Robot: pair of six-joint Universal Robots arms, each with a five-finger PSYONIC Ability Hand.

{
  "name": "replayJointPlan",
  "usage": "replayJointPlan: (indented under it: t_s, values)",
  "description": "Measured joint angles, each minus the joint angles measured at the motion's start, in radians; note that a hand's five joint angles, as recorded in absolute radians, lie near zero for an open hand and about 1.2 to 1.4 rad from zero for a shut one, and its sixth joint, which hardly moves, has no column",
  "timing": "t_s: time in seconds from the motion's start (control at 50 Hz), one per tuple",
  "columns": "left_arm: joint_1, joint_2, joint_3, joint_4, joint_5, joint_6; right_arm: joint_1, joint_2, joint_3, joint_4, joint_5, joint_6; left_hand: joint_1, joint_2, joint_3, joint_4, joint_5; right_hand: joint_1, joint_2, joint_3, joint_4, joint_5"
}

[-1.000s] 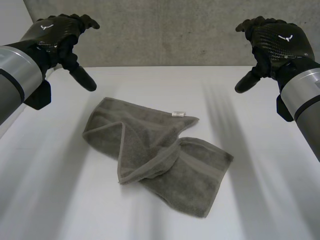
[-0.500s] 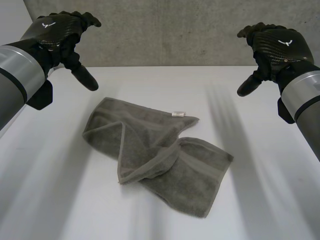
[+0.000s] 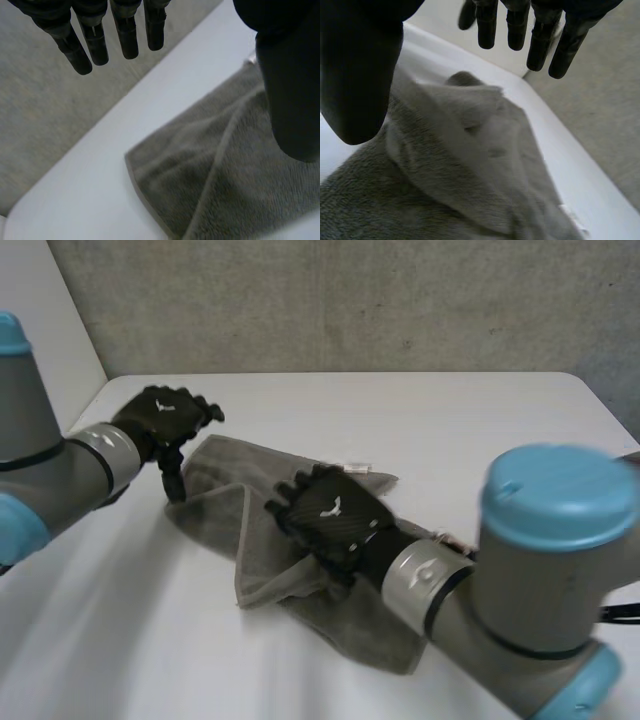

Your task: Fold the towel.

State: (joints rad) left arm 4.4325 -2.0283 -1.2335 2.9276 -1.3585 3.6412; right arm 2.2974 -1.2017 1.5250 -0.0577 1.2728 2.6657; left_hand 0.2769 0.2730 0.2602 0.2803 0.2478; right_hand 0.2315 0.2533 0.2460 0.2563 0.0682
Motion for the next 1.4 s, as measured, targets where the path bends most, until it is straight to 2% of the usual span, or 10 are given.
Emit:
replayJointPlan:
  t_s: [0.22, 0.32, 0.36, 0.48, 0.58, 0.88, 1.12, 1.32, 1.38, 1.4]
  values:
    - [-0.005, -0.16, 0.01, 0.098, -0.004, -0.009, 0.078, 0.208, -0.075, -0.104, 0.073, 0.01, 0.004, 0.012, 0.016, 0.003, 0.035, 0.218, 0.198, 0.209, 0.199, 0.23]
    - [-0.008, -0.204, 0.002, 0.144, -0.009, -0.012, 0.083, 0.26, -0.117, -0.13, 0.164, 0.025, 0.12, 0.123, 0.138, 0.117, 0.155, 0.945, 0.949, 0.928, 0.921, 0.948]
    - [-0.009, -0.211, -0.001, 0.154, -0.01, -0.013, 0.077, 0.253, -0.12, -0.148, 0.209, 0.047, 0.14, 0.141, 0.154, 0.136, 0.173, 1.096, 1.073, 1.071, 1.065, 1.086]
    - [-0.01, -0.214, -0.006, 0.163, -0.01, -0.014, 0.009, 0.138, -0.092, -0.17, 0.314, 0.125, 0.144, 0.148, 0.159, 0.142, 0.181, 1.1, 1.074, 1.08, 1.08, 1.096]
    - [-0.012, -0.214, -0.008, 0.166, -0.009, -0.02, -0.119, 0.014, -0.023, -0.124, 0.333, 0.152, 0.144, 0.148, 0.159, 0.142, 0.181, 1.1, 1.074, 1.08, 1.08, 1.096]
    - [-0.074, -0.246, -0.035, 0.228, -0.007, -0.041, -0.468, -0.178, 0.276, -0.075, 0.134, 0.158, 0.155, 0.16, 0.17, 0.152, 0.192, 1.1, 1.074, 1.08, 1.08, 1.096]
    - [-0.116, -0.247, -0.044, 0.297, -0.033, -0.043, -0.515, -0.281, 0.373, -0.077, 0.065, 0.162, 0.151, 0.152, 0.167, 0.148, 0.179, 1.1, 1.074, 1.08, 1.08, 1.096]
    - [-0.117, -0.271, -0.04, 0.306, -0.027, -0.066, -0.623, -0.39, 0.45, -0.068, -0.049, 0.161, 0.138, 0.141, 0.146, 0.135, 0.148, 1.1, 1.074, 1.08, 1.08, 1.096]
    - [-0.118, -0.291, -0.032, 0.306, -0.025, -0.069, -0.642, -0.397, 0.461, -0.069, -0.076, 0.163, 0.232, 0.234, 0.25, 0.219, 0.248, 1.1, 1.074, 1.08, 1.08, 1.096]
    - [-0.119, -0.3, -0.028, 0.306, -0.024, -0.069, -0.646, -0.398, 0.465, -0.07, -0.085, 0.163, 0.428, 0.425, 0.447, 0.433, 0.436, 1.1, 1.074, 1.08, 1.08, 1.096]
